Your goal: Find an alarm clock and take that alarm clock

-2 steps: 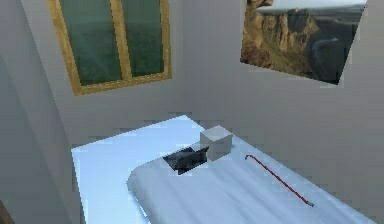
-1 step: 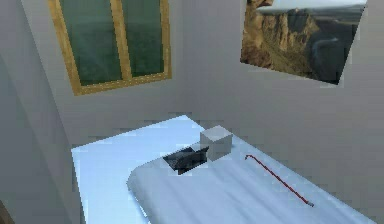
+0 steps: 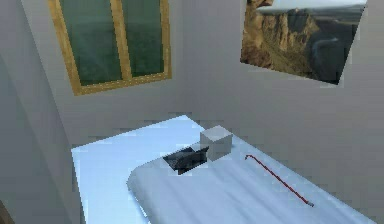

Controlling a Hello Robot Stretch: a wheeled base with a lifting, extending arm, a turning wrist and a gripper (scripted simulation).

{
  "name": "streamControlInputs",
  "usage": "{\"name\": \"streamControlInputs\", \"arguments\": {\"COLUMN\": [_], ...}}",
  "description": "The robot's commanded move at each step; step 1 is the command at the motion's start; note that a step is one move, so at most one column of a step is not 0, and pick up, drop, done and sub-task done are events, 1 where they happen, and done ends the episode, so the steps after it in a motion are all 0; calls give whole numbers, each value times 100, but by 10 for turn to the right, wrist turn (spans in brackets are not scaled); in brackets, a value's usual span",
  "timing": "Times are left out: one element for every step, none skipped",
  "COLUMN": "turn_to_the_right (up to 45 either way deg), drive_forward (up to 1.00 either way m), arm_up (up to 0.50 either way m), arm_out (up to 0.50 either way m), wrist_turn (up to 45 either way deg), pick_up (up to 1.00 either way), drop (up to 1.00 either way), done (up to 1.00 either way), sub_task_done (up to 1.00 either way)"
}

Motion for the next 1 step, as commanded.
{"name": "streamControlInputs", "arguments": {"turn_to_the_right": [0], "drive_forward": [0], "arm_up": [0], "arm_out": [0], "wrist_turn": [0], "pick_up": [0], "drop": [0], "done": [100], "sub_task_done": [0]}}
